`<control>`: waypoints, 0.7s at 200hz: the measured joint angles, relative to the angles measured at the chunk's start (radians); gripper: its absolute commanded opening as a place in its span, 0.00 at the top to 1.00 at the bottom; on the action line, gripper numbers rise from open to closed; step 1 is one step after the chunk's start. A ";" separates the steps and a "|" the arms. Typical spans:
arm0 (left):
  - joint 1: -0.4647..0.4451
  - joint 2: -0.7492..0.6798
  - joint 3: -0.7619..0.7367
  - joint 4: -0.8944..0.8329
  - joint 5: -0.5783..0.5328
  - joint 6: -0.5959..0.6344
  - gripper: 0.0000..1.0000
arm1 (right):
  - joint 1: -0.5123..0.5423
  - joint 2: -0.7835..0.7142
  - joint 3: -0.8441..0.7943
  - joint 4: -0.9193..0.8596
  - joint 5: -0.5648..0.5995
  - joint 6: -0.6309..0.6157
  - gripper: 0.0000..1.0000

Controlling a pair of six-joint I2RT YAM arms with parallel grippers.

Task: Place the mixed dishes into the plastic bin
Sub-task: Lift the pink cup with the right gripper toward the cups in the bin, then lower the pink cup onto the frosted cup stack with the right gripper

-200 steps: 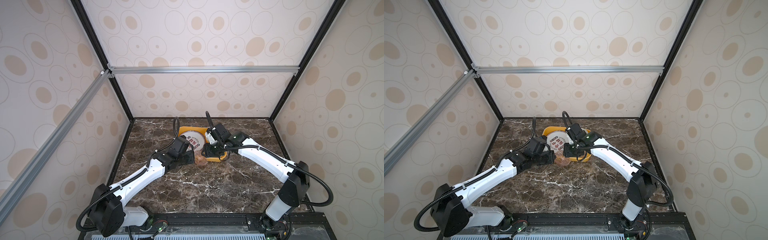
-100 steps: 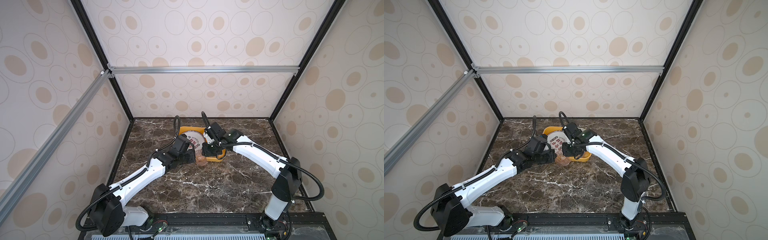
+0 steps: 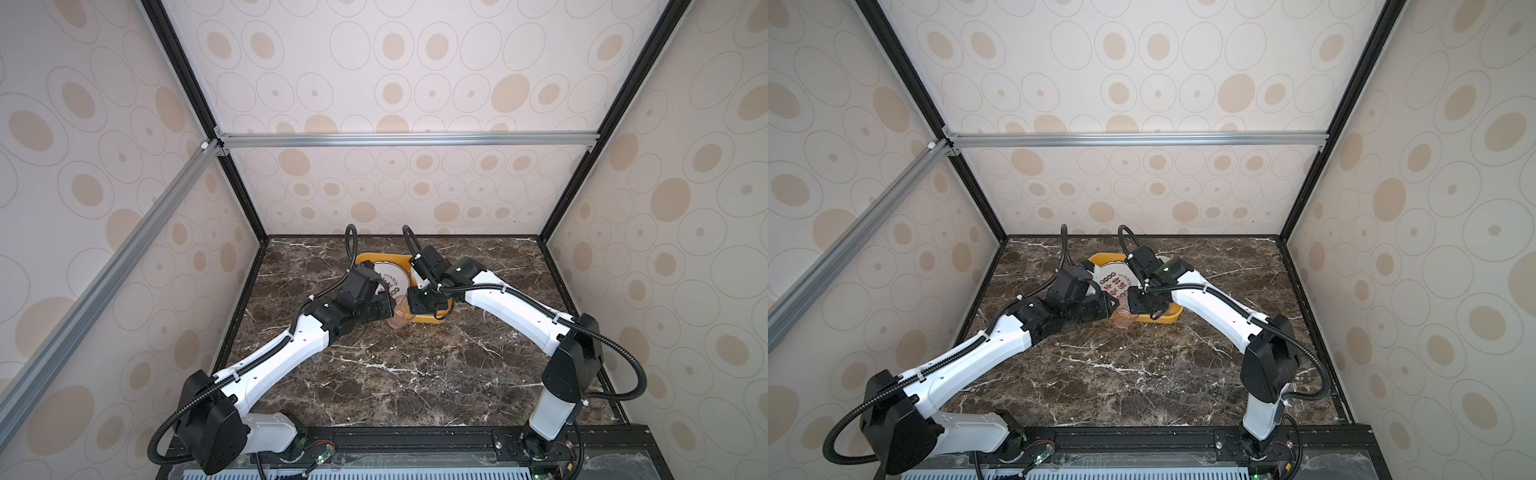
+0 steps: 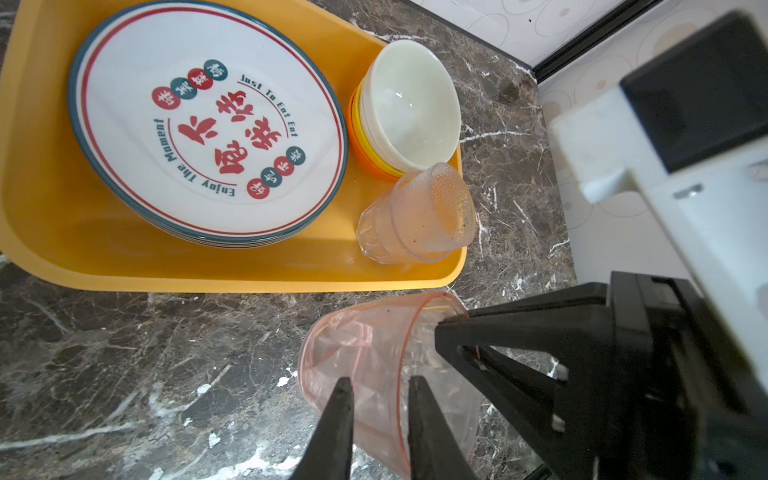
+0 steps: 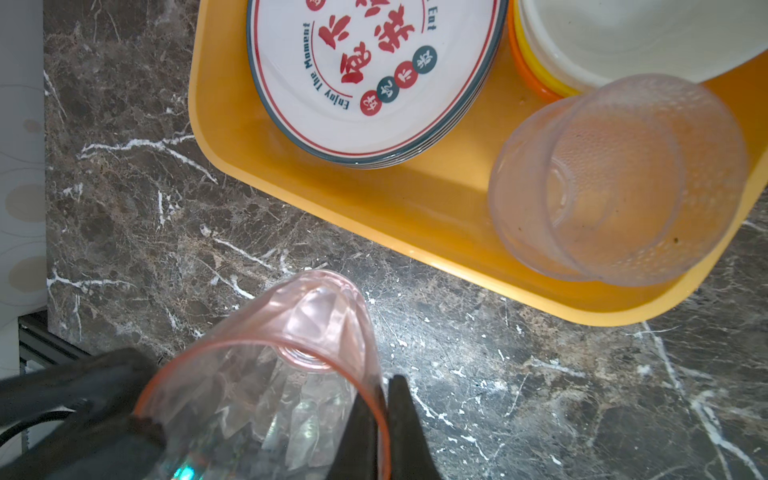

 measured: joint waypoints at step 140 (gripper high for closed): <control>0.000 -0.102 -0.078 0.023 -0.020 -0.031 0.55 | -0.209 -0.079 0.016 -0.031 0.025 -0.045 0.96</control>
